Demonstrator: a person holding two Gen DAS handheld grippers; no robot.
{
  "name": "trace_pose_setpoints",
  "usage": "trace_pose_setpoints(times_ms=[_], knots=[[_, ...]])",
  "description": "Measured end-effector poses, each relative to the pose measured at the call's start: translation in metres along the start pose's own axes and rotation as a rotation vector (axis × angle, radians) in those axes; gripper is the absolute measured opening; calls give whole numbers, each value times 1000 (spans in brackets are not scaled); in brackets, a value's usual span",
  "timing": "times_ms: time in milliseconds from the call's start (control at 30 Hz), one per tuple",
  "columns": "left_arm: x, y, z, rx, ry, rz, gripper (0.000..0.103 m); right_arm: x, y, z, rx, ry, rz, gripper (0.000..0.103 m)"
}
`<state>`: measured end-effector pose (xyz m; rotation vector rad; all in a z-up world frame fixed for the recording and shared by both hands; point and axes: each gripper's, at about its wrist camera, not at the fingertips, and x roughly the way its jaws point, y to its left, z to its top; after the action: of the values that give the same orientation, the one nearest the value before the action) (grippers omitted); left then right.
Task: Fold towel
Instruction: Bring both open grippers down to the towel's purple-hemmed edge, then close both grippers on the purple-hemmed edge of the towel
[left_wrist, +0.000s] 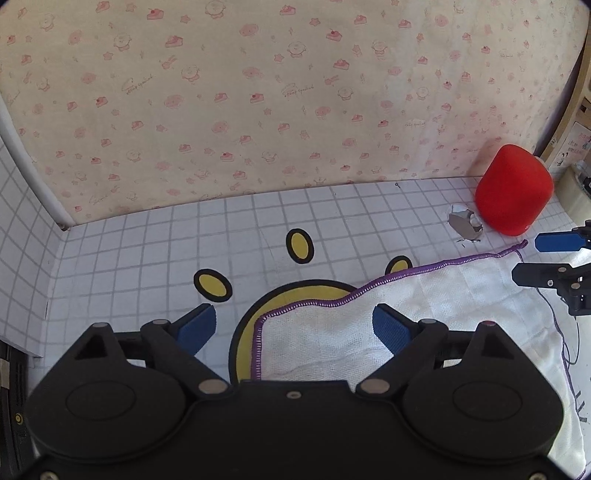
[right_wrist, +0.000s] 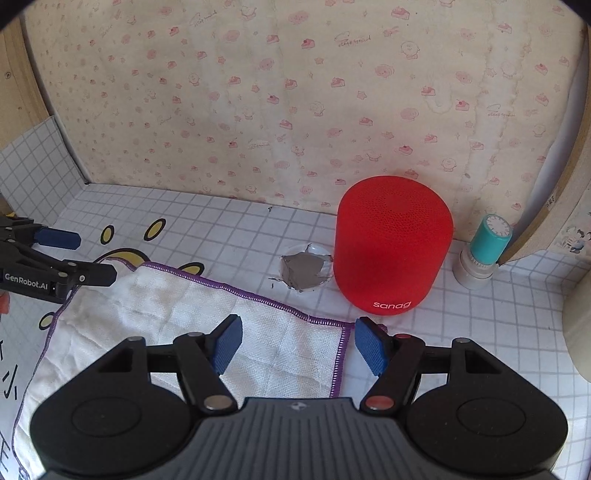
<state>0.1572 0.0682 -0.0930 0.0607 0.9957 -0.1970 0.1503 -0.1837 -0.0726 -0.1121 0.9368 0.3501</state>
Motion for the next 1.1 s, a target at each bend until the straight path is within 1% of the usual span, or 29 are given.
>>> trace_pose_setpoints(times_ms=[133,167,233,267,433,567,733,800,833,900,933,967,1000,1033,1067,1100], knots=[[10,4,-1,-11,26,-24,93,8,-3,0,6,12,-5,67],[11,6,-1,-17,30,-32,92,10,-4,-1,7,15,-6,67],[13,7,-1,-25,34,-41,87,14,-5,-1,10,21,-8,67],[15,7,-1,-20,36,-43,87,16,-6,-1,11,24,-9,67],[17,4,0,13,26,-37,87,25,-11,-2,32,41,-1,67],[18,1,1,39,25,-22,84,26,-11,-3,29,36,0,67],[18,-2,0,66,20,0,80,25,-10,-3,27,36,-3,66],[17,-2,0,66,16,1,74,24,-10,-4,31,35,-9,64],[17,-2,1,68,15,-1,73,23,-10,-4,32,34,-11,62],[17,-3,2,75,12,-5,62,23,-11,-4,34,30,-15,58],[16,-3,3,77,12,-9,59,23,-11,-4,34,29,-16,52],[16,-4,4,81,12,-14,54,22,-12,-4,34,27,-17,45],[16,-5,4,83,12,-18,48,22,-12,-4,34,26,-17,41],[16,-6,5,82,11,-20,47,22,-13,-4,33,26,-17,35],[16,-6,5,80,11,-22,45,21,-13,-3,31,27,-17,32],[15,-6,5,80,11,-23,44,21,-13,-3,29,28,-18,31]])
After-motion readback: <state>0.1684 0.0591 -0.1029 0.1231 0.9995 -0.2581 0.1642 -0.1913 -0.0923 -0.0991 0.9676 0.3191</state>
